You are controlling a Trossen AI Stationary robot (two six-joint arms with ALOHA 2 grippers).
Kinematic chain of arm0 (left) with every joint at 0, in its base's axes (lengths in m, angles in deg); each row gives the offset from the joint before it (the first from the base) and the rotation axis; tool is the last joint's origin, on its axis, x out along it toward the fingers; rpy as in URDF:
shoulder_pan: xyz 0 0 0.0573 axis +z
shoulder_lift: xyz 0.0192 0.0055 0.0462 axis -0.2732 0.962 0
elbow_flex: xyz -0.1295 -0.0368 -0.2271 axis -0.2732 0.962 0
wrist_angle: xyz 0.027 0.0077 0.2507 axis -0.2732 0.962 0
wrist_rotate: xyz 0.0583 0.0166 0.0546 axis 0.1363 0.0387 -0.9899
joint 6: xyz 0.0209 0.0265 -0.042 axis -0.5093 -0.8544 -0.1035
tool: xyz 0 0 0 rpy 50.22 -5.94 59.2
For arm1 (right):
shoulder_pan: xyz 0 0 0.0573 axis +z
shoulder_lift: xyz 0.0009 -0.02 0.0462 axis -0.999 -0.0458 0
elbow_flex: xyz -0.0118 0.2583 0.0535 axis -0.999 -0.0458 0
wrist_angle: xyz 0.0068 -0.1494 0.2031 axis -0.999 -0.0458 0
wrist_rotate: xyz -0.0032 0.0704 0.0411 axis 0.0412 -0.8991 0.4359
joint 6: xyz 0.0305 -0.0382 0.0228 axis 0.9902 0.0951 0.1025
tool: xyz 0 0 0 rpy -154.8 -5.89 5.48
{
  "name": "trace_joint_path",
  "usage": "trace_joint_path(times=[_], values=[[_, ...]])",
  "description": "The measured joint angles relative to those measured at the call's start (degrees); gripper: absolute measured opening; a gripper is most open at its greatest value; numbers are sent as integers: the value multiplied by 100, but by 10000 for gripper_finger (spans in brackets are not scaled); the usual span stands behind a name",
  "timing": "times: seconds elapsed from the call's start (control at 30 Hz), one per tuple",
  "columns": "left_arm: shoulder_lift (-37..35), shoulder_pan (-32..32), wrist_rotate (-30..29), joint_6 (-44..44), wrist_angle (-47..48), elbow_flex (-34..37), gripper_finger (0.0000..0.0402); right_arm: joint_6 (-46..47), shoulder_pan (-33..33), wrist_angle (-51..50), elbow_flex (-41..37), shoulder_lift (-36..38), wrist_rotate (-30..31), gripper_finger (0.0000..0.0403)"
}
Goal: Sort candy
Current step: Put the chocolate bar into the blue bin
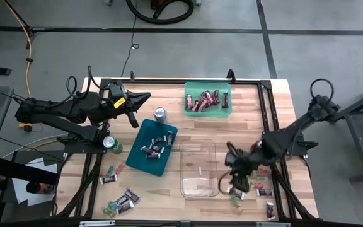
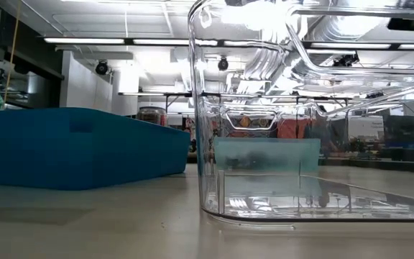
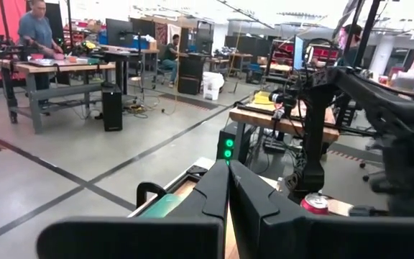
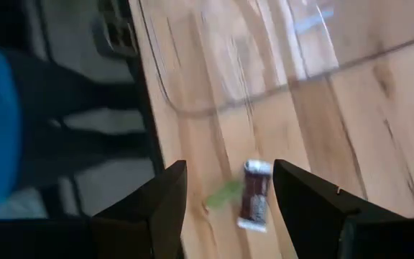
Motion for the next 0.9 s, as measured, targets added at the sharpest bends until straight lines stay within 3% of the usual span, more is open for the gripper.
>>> trace_joint_path(times=[0.3,0.47,0.63,0.9], values=[[2,1,2,3,3,0,0,192,1004,-576,69,-1409,-25,201],[2,0,2,2,5,0,0,670,1441,-399,69,-1866,138,201],[2,1,4,4,8,0,0,1191,1620,-288,69,-2168,505,201],[2,1,4,59,8,0,0,1171,1621,53,69,-2673,504,201]])
